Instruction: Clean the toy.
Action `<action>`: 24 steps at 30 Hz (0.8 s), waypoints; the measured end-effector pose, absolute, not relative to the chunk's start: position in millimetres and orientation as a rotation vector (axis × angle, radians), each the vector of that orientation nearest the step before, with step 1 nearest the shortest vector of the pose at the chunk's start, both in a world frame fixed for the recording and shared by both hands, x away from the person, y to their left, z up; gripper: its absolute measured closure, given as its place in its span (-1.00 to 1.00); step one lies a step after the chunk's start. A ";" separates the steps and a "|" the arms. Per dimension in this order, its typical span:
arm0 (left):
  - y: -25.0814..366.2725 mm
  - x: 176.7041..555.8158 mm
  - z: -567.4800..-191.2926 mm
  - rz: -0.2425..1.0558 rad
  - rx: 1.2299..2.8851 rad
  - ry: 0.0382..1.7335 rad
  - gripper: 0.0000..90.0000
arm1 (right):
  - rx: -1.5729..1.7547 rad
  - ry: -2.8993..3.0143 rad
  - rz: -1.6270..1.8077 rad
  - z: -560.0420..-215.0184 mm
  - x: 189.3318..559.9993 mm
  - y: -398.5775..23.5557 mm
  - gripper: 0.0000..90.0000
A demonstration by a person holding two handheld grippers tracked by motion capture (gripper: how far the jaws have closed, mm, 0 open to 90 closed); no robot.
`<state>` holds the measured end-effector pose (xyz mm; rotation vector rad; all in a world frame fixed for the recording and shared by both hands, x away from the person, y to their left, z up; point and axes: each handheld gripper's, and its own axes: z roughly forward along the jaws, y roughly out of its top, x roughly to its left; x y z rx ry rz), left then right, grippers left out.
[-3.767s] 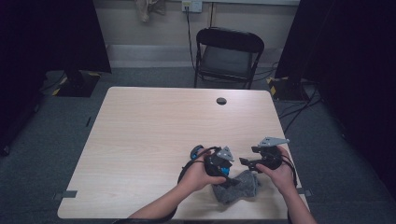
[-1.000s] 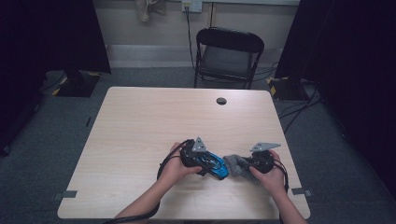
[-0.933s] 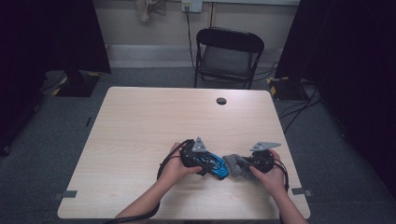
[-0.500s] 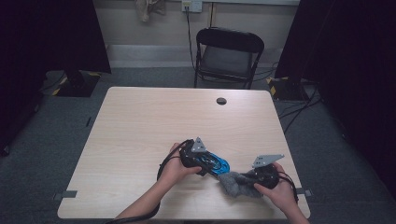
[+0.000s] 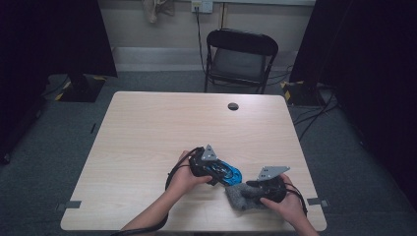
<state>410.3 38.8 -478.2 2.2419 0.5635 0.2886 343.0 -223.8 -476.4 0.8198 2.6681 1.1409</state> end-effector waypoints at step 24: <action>39.4 409.6 -479.1 0.292 2.234 0.561 -0.62 | 1.045 2.515 1.114 -481.0 362.8 -241.5 0.82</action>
